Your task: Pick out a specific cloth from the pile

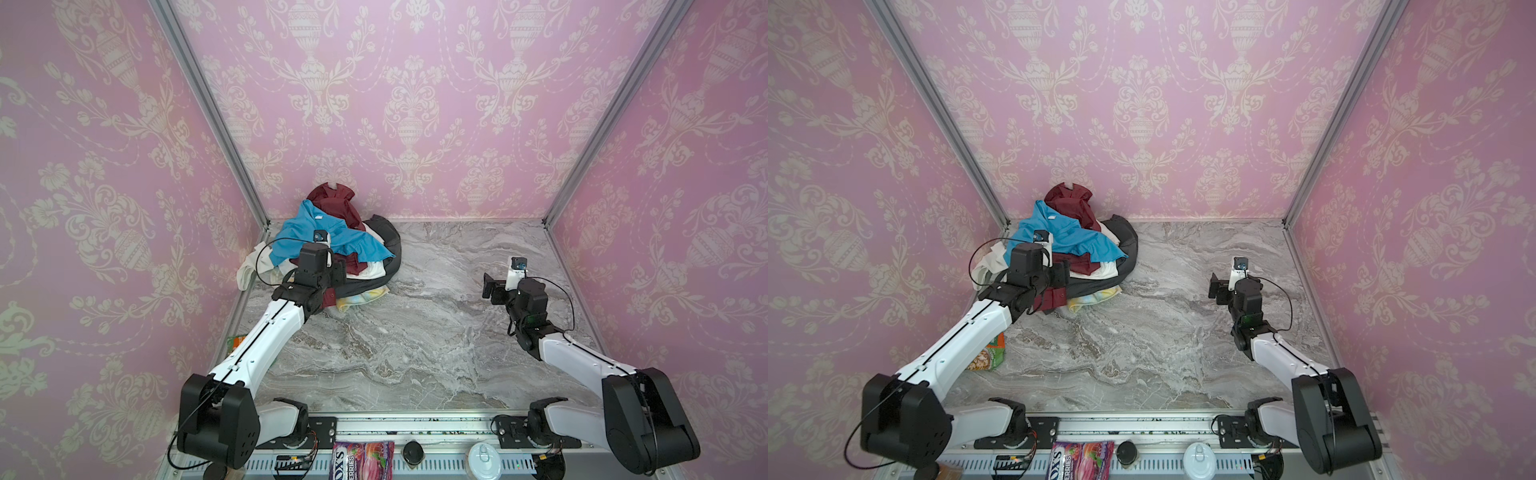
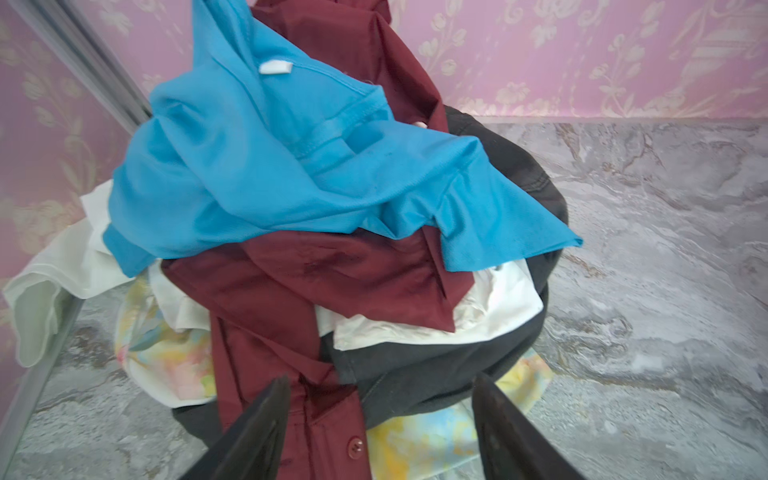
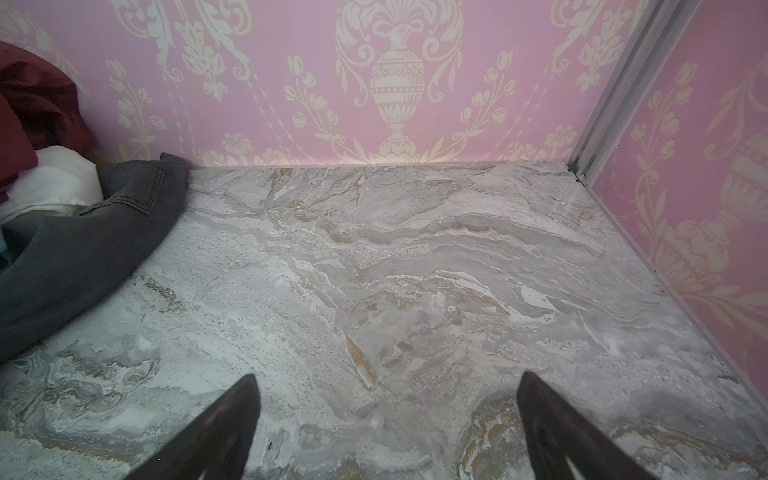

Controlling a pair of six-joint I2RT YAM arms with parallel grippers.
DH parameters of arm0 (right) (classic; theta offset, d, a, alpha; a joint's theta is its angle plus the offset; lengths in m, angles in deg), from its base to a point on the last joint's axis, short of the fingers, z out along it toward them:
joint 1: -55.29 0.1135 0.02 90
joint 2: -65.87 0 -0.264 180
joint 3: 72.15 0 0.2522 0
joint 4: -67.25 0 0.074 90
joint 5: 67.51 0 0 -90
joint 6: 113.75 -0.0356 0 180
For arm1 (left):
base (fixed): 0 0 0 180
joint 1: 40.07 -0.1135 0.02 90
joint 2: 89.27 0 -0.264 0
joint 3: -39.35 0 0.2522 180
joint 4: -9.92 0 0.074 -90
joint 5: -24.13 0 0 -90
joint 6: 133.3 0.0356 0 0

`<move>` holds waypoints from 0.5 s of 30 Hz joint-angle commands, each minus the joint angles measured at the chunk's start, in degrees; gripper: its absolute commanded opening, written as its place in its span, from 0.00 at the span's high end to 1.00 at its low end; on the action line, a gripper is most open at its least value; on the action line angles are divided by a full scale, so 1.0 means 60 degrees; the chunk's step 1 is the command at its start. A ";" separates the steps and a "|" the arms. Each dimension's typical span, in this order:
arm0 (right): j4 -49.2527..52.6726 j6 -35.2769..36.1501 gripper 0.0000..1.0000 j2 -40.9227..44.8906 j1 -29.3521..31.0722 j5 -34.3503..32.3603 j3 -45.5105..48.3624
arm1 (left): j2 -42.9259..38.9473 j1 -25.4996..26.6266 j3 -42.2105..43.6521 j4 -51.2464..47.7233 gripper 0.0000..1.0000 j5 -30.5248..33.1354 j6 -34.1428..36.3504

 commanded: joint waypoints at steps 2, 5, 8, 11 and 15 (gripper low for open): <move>0.0279 -0.0252 0.03 -0.0158 0.0083 0.0292 -0.0285 | 0.0839 0.0835 -0.0739 -0.1374 0.34 -0.0004 -0.0042; 0.0307 -0.0333 0.04 -0.0170 0.0098 0.0454 -0.0310 | 0.1589 0.1383 -0.1320 -0.1776 0.36 0.0174 0.0021; 0.0332 -0.0354 0.04 -0.0200 0.0105 0.0518 -0.0354 | 0.2295 0.1890 -0.1781 -0.1999 0.38 0.0562 0.0178; 0.0351 -0.0330 0.04 -0.0215 0.0109 0.0397 -0.0362 | 0.2943 0.2223 -0.2197 -0.2150 0.38 0.0738 0.0294; 0.0358 -0.0325 0.04 -0.0243 0.0103 0.0398 -0.0384 | 0.3751 0.2492 -0.2829 -0.2456 0.37 0.0850 0.0348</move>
